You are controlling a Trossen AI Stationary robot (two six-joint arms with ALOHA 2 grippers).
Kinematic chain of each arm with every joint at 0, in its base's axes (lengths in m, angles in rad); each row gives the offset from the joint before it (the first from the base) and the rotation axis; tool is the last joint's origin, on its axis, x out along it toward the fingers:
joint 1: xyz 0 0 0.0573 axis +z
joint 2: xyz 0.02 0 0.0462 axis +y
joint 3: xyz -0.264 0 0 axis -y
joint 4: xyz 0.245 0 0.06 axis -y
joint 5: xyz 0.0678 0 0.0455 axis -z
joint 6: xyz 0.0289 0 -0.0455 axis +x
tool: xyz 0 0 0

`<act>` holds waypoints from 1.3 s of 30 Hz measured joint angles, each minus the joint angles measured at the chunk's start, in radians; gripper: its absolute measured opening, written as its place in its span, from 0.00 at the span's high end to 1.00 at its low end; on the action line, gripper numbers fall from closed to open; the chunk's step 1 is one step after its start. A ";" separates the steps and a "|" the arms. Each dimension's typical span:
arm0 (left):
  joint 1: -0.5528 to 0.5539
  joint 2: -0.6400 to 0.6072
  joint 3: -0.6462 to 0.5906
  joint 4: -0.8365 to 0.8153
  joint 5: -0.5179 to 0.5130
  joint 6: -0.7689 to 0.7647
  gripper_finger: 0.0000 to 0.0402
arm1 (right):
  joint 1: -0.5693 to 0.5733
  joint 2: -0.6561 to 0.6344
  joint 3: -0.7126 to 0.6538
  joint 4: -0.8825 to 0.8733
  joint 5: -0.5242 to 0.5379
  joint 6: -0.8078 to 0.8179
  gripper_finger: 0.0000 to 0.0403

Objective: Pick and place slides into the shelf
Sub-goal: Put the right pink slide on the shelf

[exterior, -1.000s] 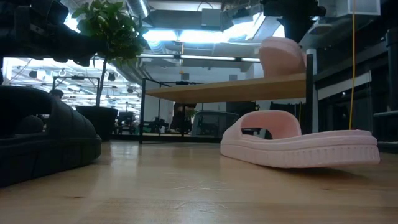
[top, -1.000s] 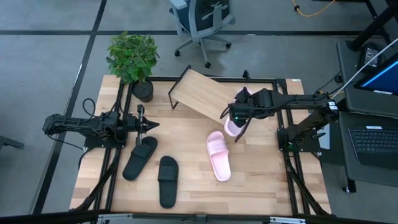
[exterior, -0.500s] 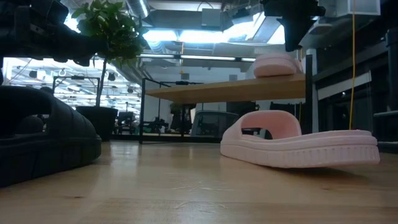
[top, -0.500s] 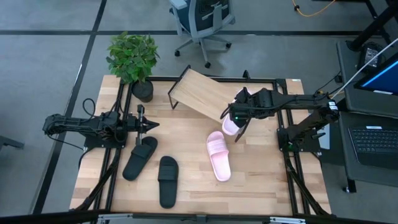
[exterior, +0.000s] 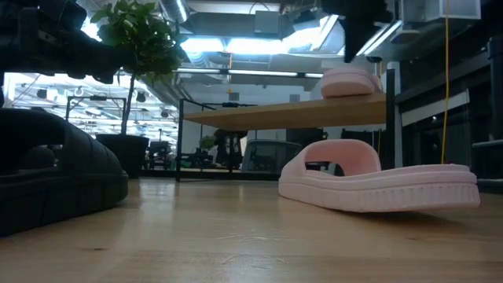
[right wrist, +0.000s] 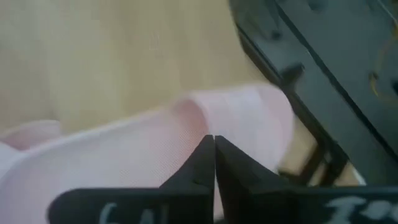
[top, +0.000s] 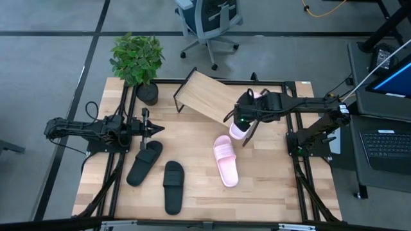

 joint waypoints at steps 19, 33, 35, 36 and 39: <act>0.000 0.000 0.000 0.000 0.000 0.000 1.00 | -0.226 0.036 0.021 0.232 -0.208 -0.387 0.99; 0.000 0.000 0.000 0.000 0.000 0.026 1.00 | -0.271 0.088 0.021 0.094 -0.294 -0.389 1.00; 0.000 0.000 0.000 0.000 0.000 0.026 1.00 | -0.271 0.078 0.020 0.071 -0.294 -0.370 1.00; 0.000 0.000 0.000 0.000 0.000 0.026 1.00 | -0.271 0.073 0.020 0.075 -0.295 -0.368 1.00; 0.000 0.000 0.000 0.000 0.000 0.026 1.00 | -0.271 0.066 0.020 0.133 -0.295 -0.384 0.99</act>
